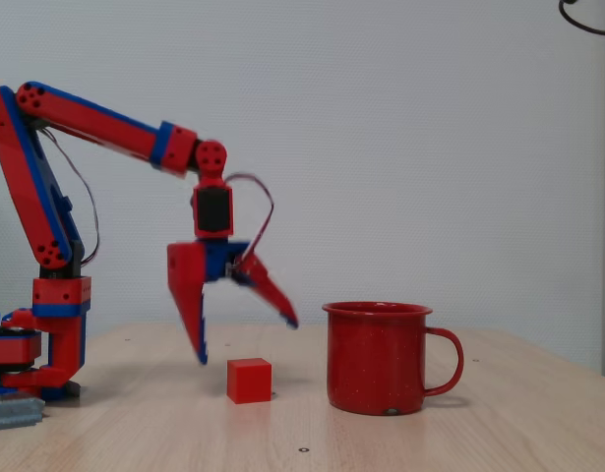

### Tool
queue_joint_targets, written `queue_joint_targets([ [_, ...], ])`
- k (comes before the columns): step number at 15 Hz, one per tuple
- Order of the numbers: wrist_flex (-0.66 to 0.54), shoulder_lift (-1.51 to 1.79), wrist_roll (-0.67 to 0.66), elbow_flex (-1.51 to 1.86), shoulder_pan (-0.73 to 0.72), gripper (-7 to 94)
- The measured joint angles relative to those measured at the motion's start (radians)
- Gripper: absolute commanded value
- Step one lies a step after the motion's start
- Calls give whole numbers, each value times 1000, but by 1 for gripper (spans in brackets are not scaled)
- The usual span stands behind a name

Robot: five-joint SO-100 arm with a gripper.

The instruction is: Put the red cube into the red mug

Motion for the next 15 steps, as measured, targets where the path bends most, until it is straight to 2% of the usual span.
queue_joint_targets([
  [15,-307,-38,64,156,-6,40],
])
